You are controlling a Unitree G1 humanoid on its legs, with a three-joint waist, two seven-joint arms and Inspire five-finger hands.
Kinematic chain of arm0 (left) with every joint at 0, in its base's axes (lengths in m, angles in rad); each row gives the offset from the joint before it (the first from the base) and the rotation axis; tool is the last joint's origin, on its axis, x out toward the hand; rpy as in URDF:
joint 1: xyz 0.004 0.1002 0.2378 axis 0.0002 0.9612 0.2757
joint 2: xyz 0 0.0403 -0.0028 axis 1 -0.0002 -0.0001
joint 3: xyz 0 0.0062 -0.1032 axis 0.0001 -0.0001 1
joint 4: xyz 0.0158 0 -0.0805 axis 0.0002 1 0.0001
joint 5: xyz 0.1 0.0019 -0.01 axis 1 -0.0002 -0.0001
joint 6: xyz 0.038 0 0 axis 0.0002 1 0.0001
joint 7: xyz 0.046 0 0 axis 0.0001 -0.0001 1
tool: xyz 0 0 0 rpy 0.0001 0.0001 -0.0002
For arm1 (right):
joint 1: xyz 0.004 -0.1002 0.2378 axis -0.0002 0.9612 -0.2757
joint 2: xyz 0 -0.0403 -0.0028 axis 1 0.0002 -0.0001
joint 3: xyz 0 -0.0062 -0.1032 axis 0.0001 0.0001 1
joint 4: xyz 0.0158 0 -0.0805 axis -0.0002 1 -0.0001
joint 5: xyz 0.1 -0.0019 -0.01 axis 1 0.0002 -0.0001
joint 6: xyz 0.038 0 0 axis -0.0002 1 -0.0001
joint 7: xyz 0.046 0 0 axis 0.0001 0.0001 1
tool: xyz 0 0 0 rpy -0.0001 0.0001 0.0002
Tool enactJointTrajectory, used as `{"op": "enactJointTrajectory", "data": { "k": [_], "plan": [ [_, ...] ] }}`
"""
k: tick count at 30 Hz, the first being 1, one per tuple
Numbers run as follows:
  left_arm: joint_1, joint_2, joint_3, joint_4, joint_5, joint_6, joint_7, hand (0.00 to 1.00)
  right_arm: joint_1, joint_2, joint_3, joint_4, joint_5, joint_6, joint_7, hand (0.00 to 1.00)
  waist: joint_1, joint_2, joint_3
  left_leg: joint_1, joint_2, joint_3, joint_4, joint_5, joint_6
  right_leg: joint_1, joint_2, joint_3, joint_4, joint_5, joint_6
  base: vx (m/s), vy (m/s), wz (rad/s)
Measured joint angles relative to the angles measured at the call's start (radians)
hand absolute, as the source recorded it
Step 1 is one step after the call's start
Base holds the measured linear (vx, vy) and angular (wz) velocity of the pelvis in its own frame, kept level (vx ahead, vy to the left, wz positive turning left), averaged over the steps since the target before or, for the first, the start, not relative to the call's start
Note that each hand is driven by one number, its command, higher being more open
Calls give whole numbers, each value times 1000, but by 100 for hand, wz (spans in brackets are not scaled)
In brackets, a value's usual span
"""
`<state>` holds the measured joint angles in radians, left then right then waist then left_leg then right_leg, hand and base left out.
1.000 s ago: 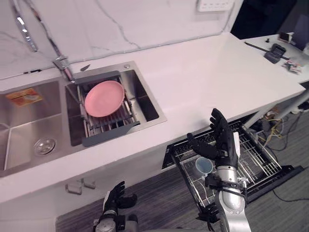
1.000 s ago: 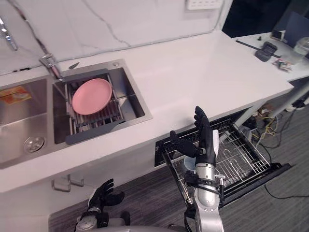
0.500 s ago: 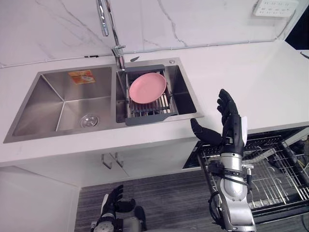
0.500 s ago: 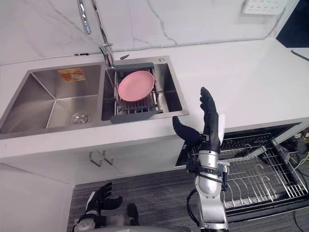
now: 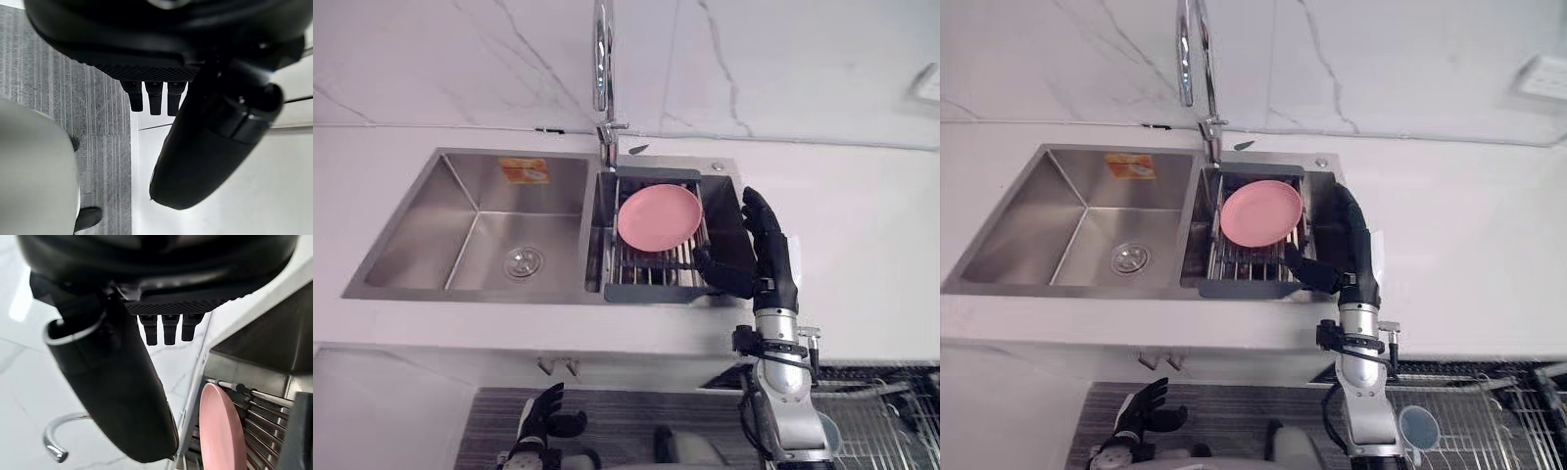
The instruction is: Walk over to the sink, pick up the cup, carry it to the dishwasher, place the cup inside the dishwasher, then close the dishwasher door
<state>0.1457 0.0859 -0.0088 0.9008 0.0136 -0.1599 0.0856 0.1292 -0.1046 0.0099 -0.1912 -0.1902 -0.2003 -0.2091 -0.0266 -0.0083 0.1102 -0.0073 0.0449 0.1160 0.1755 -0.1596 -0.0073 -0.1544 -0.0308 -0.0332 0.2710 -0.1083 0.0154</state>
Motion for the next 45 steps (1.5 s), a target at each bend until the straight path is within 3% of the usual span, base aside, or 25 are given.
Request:
{"op": "enactJointTrajectory", "data": {
  "k": [6, 12, 23, 24, 25, 32, 38, 45],
  "plan": [
    [-4, -4, 3, -1, 10, 0, 0, 90, 38, -1, -28, -19, 0, 0, 6, 90, 4, 3, 8, 3, 25, 4, 135, -41, -37, 143, 10, -25, -116, 6, -7, 157, -21, 12],
    [-6, -6, -3, -5, 27, 0, -10, 90, 48, -5, -29, -42, -2, 0, 8, 90, 9, 9, 10, 16, 16, 1, 76, -39, -34, 157, 10, -25, -185, 34, -1, 66, 41, 1],
    [-8, -10, -15, 5, 29, 1, -2, 90, 48, -5, -33, 30, -32, 0, 17, 90, 8, 25, 11, 58, 7, 12, -35, -11, -3, 156, 17, 8, -243, 83, 10, -5, 23, -9],
    [-8, -10, -15, 6, 29, 1, -1, 90, 48, -5, -33, 35, -36, 0, 17, 90, 8, 27, 11, 58, 7, 12, -41, -7, -3, 156, 18, 9, -252, 93, 11, -34, 6, -4],
    [-7, -12, -15, 24, 28, 2, 1, 90, 49, -10, -32, 71, -49, 9, 17, 90, 8, 20, -20, 57, 13, -33, -146, 44, -11, 141, 41, 21, -339, 187, -4, 0, 0, 0],
    [-8, -17, 5, 35, 27, 2, 1, 90, 49, -10, -32, 91, -53, 11, 16, 90, 9, 20, -20, 71, 13, -32, -146, 44, -11, 155, 41, 21, -339, 188, -3, 0, 0, 0],
    [-8, -28, 53, 51, 20, 2, 3, 90, 49, 0, -32, 130, -98, 48, 10, 90, 14, 20, -21, 115, 13, -32, -138, 44, -11, 201, 40, 21, -331, 186, -2, -24, 5, 1],
    [-7, -37, 100, 62, 3, 4, 3, 90, 49, -1, -38, 129, -196, 66, -12, 90, 26, 14, -20, 155, 9, -47, -129, 30, -18, 232, 33, 17, -290, 154, 13, -109, 0, 6]
  ]
}}
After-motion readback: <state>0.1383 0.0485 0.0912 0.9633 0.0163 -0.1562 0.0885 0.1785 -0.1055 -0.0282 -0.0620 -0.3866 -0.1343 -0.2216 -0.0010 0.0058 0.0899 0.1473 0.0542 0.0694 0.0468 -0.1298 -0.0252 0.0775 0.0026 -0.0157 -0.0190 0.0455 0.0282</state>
